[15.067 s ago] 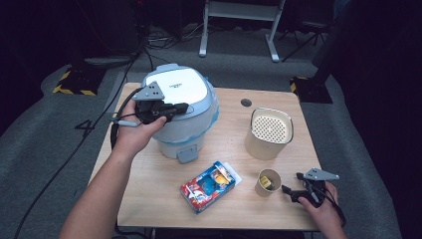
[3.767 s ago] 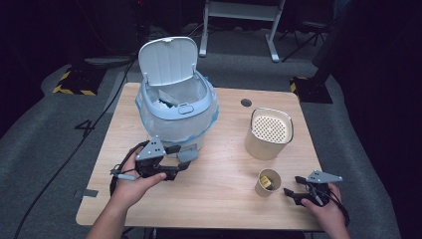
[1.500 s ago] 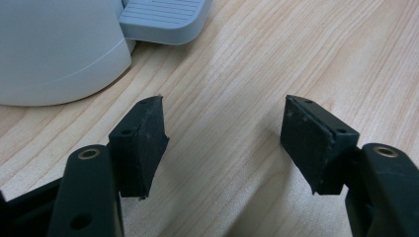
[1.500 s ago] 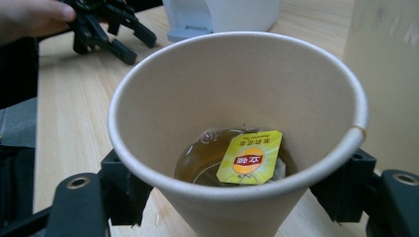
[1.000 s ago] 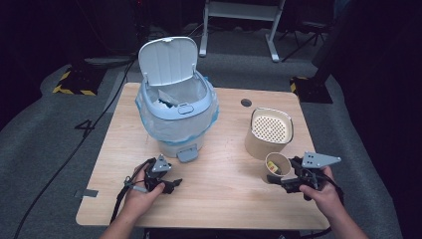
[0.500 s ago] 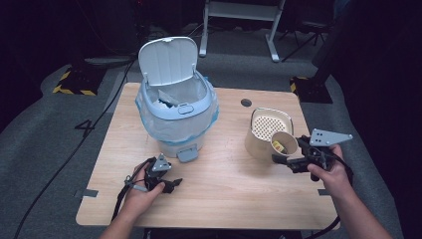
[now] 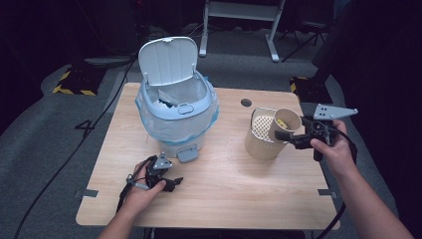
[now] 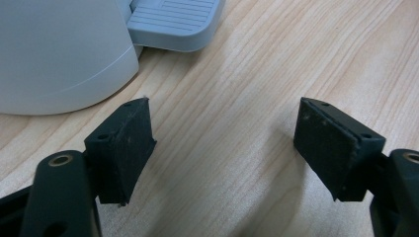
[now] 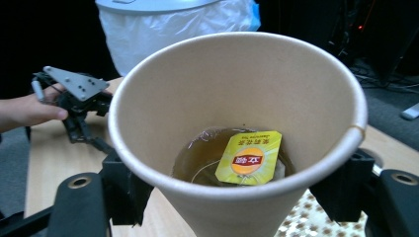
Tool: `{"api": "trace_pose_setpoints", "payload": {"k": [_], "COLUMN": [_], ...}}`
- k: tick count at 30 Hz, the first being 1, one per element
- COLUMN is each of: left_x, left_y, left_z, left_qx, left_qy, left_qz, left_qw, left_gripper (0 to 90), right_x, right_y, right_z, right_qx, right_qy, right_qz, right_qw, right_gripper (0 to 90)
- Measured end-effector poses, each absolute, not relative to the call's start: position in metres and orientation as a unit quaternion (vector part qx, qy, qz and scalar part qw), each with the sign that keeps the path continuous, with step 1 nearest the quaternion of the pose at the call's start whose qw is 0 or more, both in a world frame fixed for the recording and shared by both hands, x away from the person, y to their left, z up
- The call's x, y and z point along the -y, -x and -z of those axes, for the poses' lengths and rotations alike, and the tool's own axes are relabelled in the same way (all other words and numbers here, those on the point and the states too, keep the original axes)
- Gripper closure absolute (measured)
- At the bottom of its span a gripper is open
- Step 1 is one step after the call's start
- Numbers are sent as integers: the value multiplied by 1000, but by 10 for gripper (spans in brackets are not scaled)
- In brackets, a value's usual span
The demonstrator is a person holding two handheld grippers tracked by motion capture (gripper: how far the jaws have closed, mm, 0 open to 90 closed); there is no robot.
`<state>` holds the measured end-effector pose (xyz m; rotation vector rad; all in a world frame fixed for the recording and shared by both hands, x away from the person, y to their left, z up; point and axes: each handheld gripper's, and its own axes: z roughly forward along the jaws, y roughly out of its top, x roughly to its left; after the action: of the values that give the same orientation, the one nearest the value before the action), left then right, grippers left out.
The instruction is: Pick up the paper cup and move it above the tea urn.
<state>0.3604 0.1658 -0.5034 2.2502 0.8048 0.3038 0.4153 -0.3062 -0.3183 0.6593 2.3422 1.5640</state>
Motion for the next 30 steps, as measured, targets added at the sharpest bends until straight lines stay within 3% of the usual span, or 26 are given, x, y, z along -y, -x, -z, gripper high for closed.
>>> {"api": "trace_pose_setpoints", "payload": {"k": [10,30], "left_x": [-165,-165], "left_y": [-361,-362], "left_z": [504,503], "left_qx": [-312,-312], "left_qy": [-872,-873], "left_qz": [-118,-117], "left_qw": [359,356], "left_gripper": [226,218], "right_x": [309,325], "right_y": [-449,-495], "right_z": [311,342], "right_qx": [-803,-798], "right_qy": [-241,-286], "right_qz": [-524,-508], "right_qw": [149,154], "right_gripper": [278,277]}}
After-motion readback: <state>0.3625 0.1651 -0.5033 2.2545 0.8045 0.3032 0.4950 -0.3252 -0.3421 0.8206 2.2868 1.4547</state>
